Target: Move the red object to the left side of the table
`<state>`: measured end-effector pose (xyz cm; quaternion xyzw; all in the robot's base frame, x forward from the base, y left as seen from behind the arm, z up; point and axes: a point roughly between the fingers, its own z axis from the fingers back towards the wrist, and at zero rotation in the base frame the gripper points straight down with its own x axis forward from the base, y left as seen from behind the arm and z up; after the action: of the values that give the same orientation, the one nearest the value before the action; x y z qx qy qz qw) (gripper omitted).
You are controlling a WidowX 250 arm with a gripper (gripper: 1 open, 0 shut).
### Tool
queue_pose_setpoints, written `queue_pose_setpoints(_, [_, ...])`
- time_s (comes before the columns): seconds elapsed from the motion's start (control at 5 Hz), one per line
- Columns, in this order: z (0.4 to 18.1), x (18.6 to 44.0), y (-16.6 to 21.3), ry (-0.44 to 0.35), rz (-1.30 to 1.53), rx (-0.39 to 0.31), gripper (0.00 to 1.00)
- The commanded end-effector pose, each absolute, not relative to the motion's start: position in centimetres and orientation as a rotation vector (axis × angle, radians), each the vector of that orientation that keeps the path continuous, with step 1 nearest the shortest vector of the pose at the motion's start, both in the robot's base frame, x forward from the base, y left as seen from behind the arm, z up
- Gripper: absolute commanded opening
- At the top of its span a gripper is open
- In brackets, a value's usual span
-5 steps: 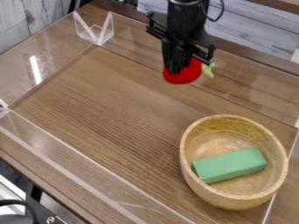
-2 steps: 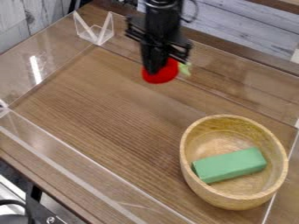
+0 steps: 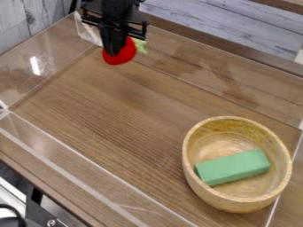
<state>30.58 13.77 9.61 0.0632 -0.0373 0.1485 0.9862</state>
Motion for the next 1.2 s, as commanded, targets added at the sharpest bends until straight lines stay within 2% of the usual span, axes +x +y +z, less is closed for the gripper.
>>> queue_pose_setpoints(0.0, [11.8,32.4,13.8,-0.137,0.348,0.142,0.00])
queue_pose_setpoints(0.4, [12.5,34.7,11.0,-0.133,0.355,0.110,0.00])
queue_pose_setpoints(0.8, [11.7,37.0,9.4,-0.119,0.380,0.082,0.00])
queue_pose_setpoints(1.0, [11.8,37.3,8.6,-0.113,0.417,0.074,0.00])
